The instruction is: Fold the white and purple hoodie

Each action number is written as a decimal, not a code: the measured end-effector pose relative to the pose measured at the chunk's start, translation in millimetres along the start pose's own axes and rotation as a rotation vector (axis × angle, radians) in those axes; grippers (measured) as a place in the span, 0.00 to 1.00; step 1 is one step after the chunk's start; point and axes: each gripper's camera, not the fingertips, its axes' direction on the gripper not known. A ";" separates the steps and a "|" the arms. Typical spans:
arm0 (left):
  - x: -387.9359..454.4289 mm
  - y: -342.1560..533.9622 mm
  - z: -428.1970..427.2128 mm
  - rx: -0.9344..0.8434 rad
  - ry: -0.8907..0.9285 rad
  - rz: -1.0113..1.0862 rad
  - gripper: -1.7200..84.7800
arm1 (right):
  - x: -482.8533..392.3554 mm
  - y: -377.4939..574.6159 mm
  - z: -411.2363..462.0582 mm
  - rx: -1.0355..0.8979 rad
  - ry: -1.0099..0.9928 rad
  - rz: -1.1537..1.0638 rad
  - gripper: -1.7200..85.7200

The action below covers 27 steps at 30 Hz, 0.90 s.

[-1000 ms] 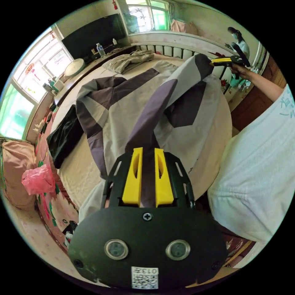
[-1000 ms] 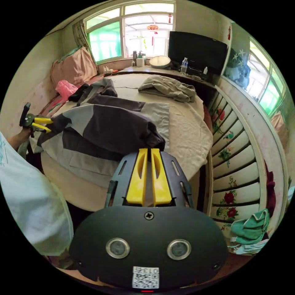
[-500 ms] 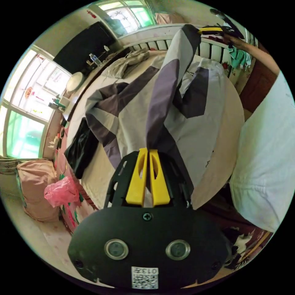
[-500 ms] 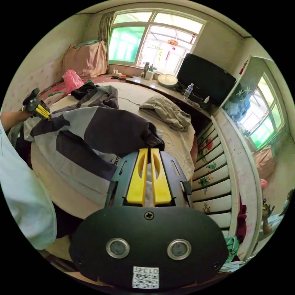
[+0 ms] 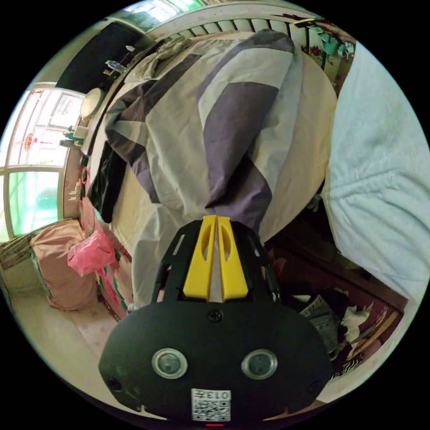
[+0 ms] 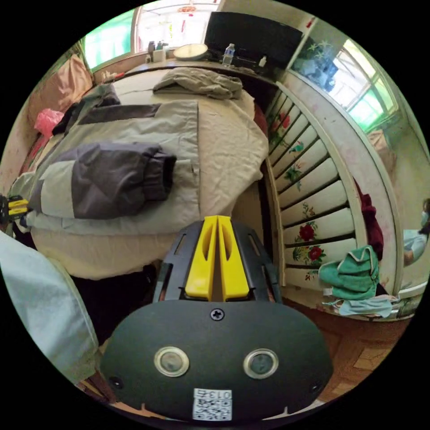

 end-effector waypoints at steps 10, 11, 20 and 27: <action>-44.0 -66.4 -2.7 0.216 0.073 -0.266 0.02 | -123.9 -55.6 59.5 -0.069 0.077 -0.294 0.02; -34.1 -79.3 17.1 0.156 0.076 -0.227 0.02 | -131.3 -50.9 86.1 -0.183 0.111 -0.338 0.02; -28.8 -44.6 32.5 0.132 0.182 -0.383 0.02 | -128.3 -19.6 61.1 -0.105 0.110 -0.273 0.02; -47.2 -38.4 37.0 0.117 0.155 -0.451 0.02 | -102.2 -47.4 69.2 0.042 0.065 -0.153 0.02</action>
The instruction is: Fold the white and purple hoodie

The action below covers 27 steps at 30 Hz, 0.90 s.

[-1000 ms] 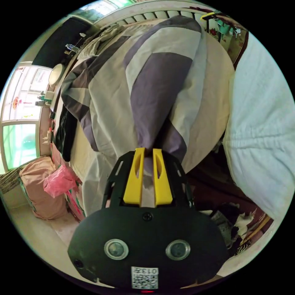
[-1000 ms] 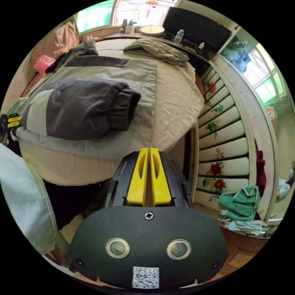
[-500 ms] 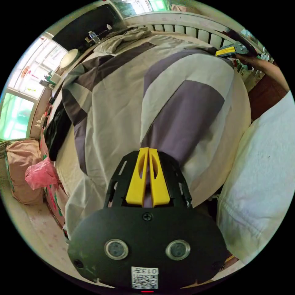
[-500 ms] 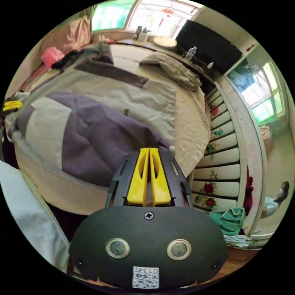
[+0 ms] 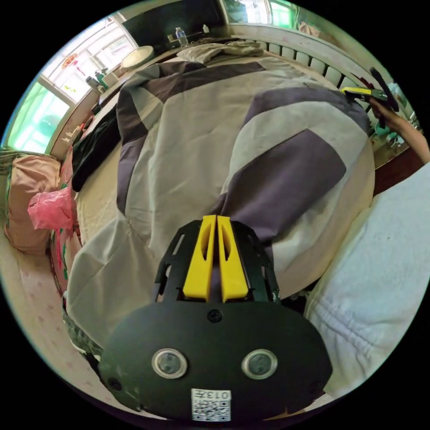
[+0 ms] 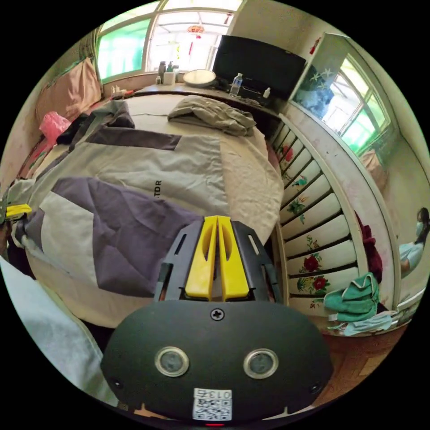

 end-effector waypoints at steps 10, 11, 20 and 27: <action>-49.0 38.9 -27.4 0.098 -0.033 -0.238 0.02 | 26.4 -4.9 1.9 -0.054 -0.027 0.148 0.02; -58.3 51.9 -39.1 0.125 -0.040 -0.283 0.02 | 21.3 -2.6 -15.4 0.016 -0.055 0.143 0.02; -42.2 65.9 -7.1 -0.046 -0.073 -0.094 0.02 | -62.2 1.7 37.6 -0.147 0.008 -0.102 0.02; -78.5 85.0 -33.9 -0.001 -0.010 -0.198 0.02 | -29.9 -19.7 32.5 -0.149 -0.141 -0.076 0.02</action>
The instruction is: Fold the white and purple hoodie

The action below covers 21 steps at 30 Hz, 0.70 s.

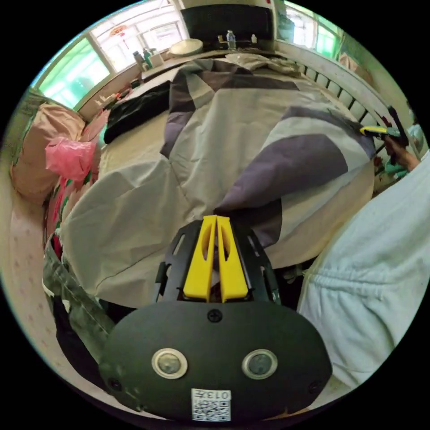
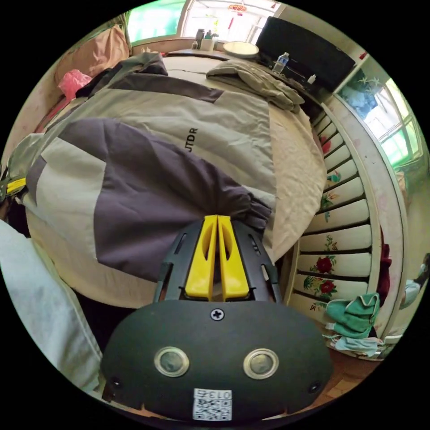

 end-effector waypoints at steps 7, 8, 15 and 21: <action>-115.1 -49.0 -56.6 0.237 -0.062 -0.214 0.07 | 62.0 -59.5 -35.8 0.174 0.072 0.121 0.04; -132.2 -74.4 -51.0 0.252 -0.011 -0.227 0.10 | 66.1 -84.6 -31.2 0.175 0.044 0.089 0.04; -205.9 -221.6 6.5 0.163 0.228 -0.227 0.16 | 42.4 -248.7 9.9 0.158 -0.023 -0.264 0.13; -244.6 -297.0 45.4 0.078 0.342 -0.206 0.21 | 4.1 -341.0 61.4 -0.032 0.003 -0.633 0.14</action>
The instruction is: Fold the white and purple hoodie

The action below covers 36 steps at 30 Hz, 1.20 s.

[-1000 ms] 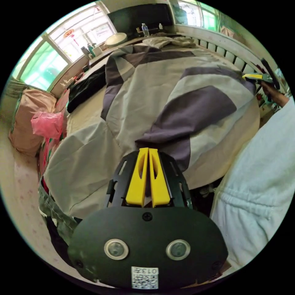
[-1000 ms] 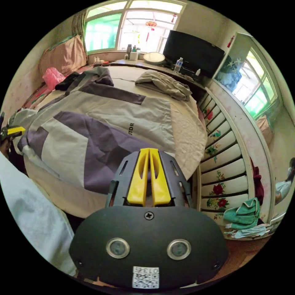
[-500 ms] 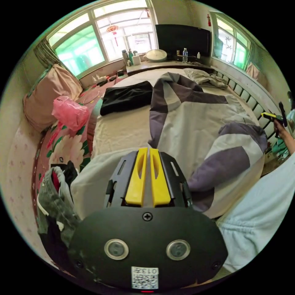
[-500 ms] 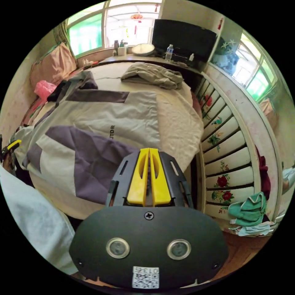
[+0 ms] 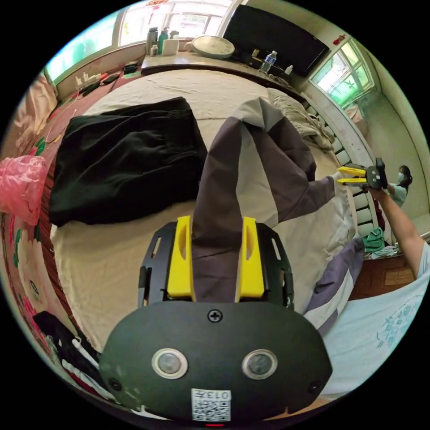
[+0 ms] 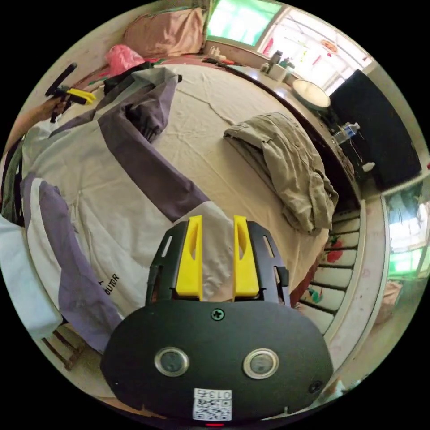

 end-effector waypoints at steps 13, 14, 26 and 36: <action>-24.7 -14.5 -4.6 -0.036 0.103 0.033 0.02 | 7.8 -50.7 20.6 -0.179 -0.158 -0.057 0.04; -20.8 -5.4 -21.5 0.031 0.113 0.065 0.02 | -4.1 -46.9 5.3 -0.149 -0.091 -0.076 0.03; 126.0 189.2 -131.4 0.244 -0.087 0.471 0.02 | -205.1 96.6 -112.5 0.105 0.498 0.143 0.02; 127.2 258.9 7.6 -0.107 -0.190 0.465 0.02 | -317.9 138.9 -20.4 -0.123 0.591 0.038 0.02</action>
